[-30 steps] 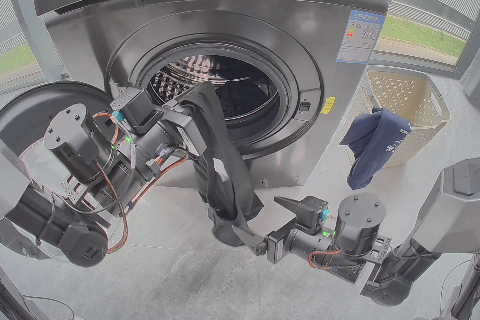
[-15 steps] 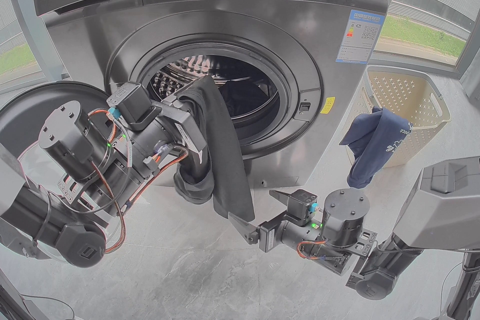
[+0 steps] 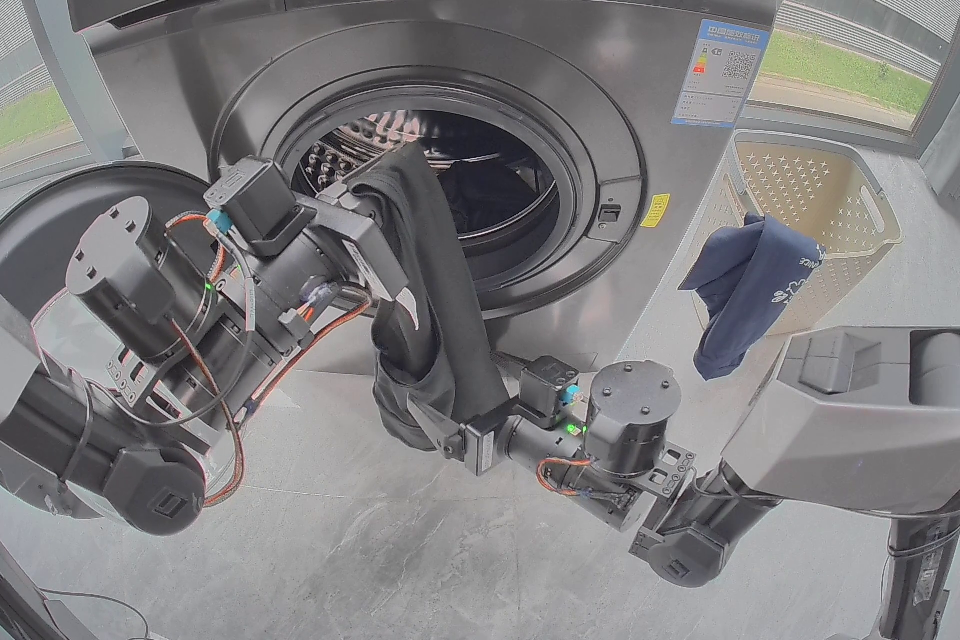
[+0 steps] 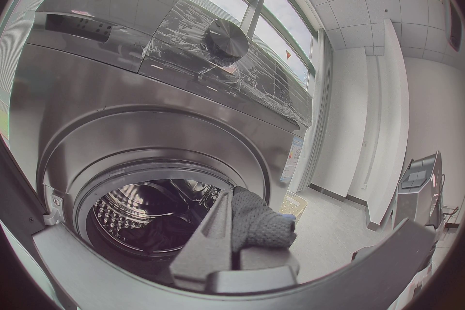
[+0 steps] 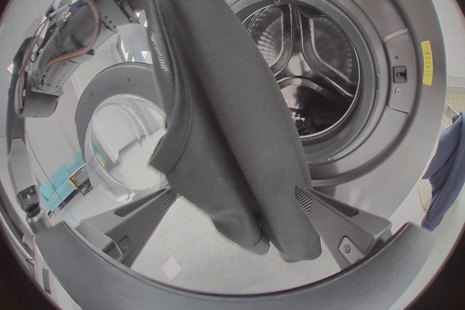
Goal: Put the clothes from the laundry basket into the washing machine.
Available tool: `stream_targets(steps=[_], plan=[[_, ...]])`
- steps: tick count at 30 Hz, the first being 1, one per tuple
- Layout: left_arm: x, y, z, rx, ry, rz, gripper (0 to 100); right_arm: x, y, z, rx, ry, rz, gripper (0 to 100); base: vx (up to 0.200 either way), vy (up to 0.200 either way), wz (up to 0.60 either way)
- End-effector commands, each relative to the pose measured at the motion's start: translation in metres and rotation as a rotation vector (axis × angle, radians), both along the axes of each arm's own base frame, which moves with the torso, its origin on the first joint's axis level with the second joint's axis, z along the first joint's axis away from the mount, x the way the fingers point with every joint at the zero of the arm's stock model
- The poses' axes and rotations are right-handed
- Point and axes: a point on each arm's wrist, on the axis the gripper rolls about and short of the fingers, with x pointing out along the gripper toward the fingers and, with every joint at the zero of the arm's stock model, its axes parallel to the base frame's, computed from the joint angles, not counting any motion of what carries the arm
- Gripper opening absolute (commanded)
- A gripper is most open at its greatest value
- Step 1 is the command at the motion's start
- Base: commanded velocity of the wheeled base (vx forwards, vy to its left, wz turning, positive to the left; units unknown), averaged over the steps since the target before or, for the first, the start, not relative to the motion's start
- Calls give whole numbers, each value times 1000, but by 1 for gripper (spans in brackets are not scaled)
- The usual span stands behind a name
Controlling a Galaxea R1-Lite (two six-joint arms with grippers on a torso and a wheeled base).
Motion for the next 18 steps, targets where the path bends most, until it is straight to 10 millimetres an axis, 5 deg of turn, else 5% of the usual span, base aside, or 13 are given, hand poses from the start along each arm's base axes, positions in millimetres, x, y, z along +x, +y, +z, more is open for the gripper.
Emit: stream_targets(steps=[1, 7, 18], plan=[[-1, 1, 1, -3, -3, 0, 0, 21, 7, -12, 5, -13, -27, 100, 0, 0, 0], [-6, -1, 4, -10, -10, -15, 0, 52, 1, -11, 24, -52, -89, 100, 0, 0, 0], [-12, -2, 8, -16, -19, -30, 0, 64, 17, -23, 39, -74, -82, 100, 0, 0, 0]])
